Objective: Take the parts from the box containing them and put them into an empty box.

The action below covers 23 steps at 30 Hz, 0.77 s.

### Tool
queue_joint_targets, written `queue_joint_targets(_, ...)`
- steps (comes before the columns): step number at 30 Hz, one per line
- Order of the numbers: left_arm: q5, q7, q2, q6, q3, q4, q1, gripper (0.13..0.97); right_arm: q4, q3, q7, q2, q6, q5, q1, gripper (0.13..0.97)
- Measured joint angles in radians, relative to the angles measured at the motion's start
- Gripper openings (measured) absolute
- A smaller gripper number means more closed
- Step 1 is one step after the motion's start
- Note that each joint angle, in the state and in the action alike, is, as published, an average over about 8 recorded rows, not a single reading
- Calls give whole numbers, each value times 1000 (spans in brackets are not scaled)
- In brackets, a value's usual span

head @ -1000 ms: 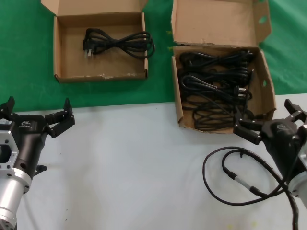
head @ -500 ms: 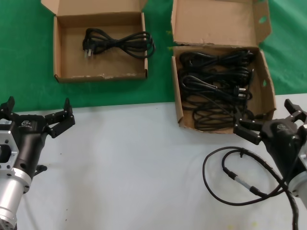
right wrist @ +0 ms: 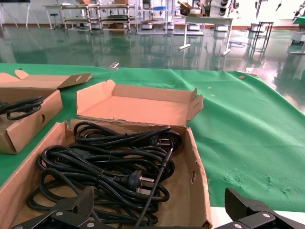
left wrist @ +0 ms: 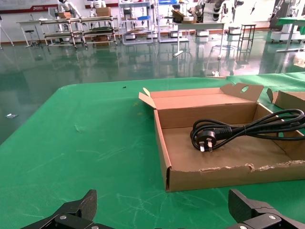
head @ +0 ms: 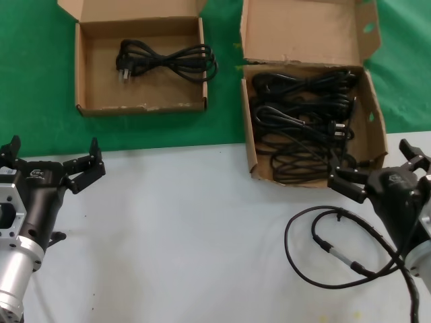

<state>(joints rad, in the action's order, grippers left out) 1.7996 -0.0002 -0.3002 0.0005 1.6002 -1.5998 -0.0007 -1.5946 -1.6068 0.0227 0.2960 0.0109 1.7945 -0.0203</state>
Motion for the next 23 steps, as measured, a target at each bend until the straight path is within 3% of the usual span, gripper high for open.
queue_joint_targets(23,0,0,0,0,0,0,0,966,0,0,0,0,0,0,0,966)
